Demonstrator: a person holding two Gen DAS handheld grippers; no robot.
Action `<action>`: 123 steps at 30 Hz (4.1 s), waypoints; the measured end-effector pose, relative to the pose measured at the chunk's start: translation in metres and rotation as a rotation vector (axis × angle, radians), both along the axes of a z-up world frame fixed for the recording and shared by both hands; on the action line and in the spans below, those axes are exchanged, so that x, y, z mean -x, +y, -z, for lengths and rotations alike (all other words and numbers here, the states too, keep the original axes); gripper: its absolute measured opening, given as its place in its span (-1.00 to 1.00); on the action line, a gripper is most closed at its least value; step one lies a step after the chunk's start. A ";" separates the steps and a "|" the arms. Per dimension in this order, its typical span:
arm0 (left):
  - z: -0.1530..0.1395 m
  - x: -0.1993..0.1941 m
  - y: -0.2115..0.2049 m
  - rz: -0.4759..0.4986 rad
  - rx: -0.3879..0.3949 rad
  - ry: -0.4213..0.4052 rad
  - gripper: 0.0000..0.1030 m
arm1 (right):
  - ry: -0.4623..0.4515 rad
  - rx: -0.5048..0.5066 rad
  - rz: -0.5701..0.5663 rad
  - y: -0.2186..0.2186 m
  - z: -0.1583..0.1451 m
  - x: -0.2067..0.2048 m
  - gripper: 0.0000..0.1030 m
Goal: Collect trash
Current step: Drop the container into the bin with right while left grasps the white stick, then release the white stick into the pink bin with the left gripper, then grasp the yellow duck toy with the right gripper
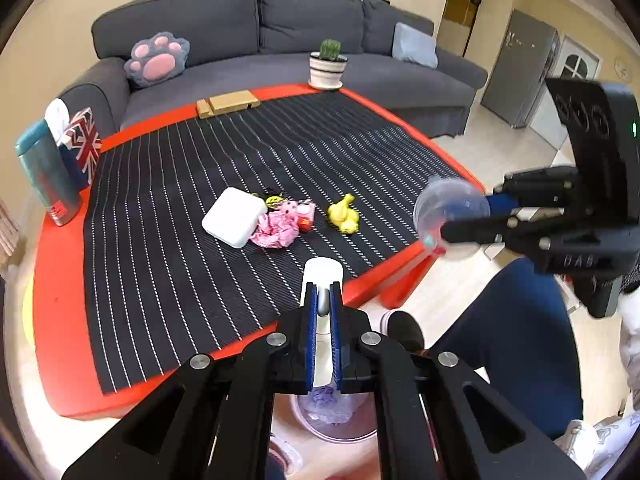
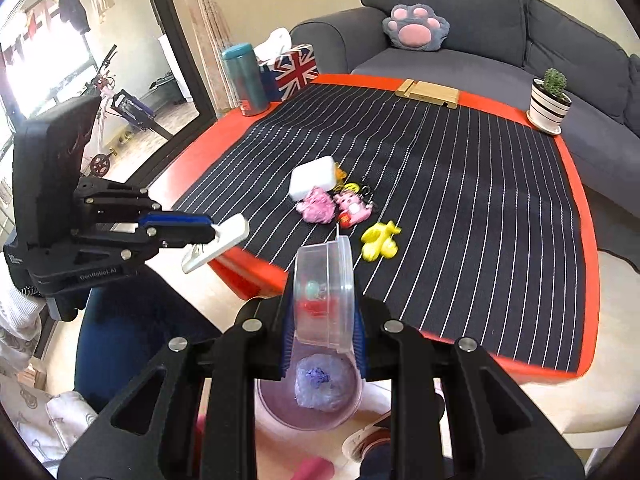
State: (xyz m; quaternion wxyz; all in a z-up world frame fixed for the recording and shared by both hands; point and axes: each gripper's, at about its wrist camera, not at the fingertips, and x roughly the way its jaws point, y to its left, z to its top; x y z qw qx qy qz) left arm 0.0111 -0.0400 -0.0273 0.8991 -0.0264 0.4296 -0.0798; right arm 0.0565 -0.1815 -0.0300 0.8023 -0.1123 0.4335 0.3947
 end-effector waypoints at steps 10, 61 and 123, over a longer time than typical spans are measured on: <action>0.000 0.042 -0.016 -0.002 0.027 -0.022 -0.88 | 0.027 -0.018 -0.044 -0.007 0.009 0.058 -0.54; 0.011 0.058 -0.033 -0.024 0.059 -0.028 0.81 | 0.032 -0.062 0.078 -0.034 0.012 0.061 0.81; 0.004 -0.016 0.056 -0.131 0.068 -0.034 0.84 | 0.117 0.256 -0.062 0.067 0.079 -0.117 0.10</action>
